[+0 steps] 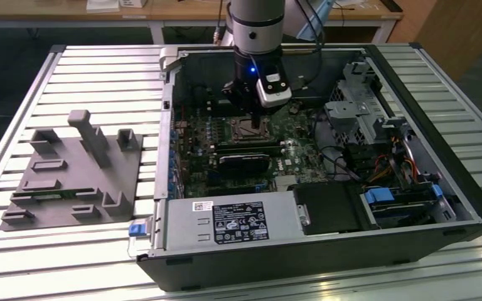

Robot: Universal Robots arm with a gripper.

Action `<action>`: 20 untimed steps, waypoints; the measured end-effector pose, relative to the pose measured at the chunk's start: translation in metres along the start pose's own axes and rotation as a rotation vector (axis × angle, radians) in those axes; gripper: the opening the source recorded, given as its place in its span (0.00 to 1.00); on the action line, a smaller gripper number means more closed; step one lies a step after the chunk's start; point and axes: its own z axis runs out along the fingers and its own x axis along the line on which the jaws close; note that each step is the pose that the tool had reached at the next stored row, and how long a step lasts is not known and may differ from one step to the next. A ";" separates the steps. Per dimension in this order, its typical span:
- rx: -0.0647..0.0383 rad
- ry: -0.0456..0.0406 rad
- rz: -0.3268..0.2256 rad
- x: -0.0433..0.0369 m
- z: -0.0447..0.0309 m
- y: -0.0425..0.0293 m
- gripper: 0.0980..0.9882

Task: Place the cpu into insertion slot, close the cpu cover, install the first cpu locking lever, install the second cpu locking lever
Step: 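Install the second cpu locking lever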

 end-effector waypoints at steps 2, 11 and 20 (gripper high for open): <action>-0.001 0.0003 -0.002 -0.0007 0.0010 -0.0025 0.01; -0.008 -0.0005 -0.077 0.0016 0.0064 -0.0070 0.01; -0.027 0.0032 -0.129 0.0105 0.0126 -0.0134 0.01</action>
